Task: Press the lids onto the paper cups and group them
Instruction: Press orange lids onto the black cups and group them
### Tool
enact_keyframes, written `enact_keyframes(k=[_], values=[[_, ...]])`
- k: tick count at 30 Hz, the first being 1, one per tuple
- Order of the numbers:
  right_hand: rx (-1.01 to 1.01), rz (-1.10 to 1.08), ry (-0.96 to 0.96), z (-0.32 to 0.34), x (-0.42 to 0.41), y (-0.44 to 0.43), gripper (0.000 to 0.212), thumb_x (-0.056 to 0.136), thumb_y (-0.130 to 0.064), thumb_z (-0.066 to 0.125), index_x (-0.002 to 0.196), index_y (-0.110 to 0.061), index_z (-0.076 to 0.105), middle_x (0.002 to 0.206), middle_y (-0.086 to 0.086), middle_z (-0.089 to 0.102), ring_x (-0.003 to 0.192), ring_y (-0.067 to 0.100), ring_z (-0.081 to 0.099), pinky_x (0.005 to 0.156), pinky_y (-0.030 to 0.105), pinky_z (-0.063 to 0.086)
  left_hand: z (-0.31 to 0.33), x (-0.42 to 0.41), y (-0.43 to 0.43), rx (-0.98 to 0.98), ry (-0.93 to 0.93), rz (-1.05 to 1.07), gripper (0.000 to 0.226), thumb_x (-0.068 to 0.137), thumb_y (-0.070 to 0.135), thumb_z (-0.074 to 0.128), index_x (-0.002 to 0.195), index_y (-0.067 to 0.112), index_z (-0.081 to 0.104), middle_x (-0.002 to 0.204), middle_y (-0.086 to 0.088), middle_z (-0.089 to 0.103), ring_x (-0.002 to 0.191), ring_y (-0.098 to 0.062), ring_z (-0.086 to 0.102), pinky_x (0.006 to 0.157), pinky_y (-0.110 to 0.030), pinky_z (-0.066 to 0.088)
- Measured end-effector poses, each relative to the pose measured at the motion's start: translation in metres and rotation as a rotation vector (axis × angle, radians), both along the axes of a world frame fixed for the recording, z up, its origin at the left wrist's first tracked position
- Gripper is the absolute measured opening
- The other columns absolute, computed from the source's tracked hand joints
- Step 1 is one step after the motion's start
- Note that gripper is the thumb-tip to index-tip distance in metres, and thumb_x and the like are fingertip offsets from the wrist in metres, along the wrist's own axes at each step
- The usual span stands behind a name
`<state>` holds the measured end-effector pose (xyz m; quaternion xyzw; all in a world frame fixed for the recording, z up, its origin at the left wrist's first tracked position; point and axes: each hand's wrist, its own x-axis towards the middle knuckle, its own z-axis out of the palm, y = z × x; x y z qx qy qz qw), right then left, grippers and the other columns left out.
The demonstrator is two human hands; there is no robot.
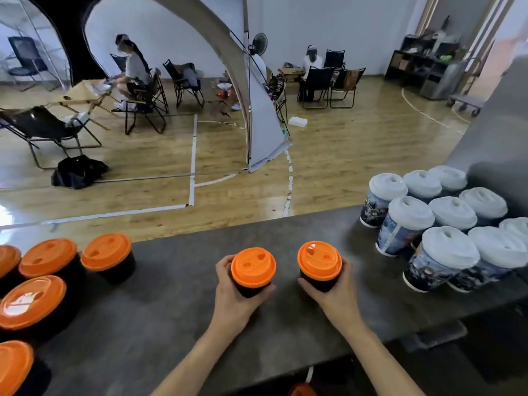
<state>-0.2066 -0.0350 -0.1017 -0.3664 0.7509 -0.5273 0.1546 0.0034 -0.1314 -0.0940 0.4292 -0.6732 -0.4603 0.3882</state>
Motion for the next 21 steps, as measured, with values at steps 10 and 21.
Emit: enact_keyframes(k=[10, 21], values=[[-0.147, 0.228, -0.093, 0.064, 0.019, -0.013, 0.057, 0.062, -0.059, 0.087, 0.110, -0.050, 0.057, 0.103, -0.015, 0.071, 0.091, -0.003, 0.068, 0.074, 0.014, 0.052, 0.047, 0.045, -0.012, -0.033, -0.054, 0.177, 0.087, 0.050, 0.071, 0.086, 0.125, 0.047, 0.049, 0.116, 0.022, 0.059, 0.108, 0.004, 0.058, 0.082, -0.014, 0.045], [-0.047, 0.337, 0.200, 0.102, 0.034, -0.028, 0.079, 0.064, -0.038, 0.097, 0.131, -0.033, 0.056, 0.124, -0.014, 0.060, 0.118, 0.006, 0.055, 0.097, 0.011, 0.039, 0.081, 0.071, -0.014, -0.398, -0.390, 0.141, 0.080, 0.066, 0.053, 0.089, 0.137, 0.040, 0.055, 0.115, 0.022, 0.056, 0.110, -0.006, 0.043, 0.084, -0.018, 0.038]])
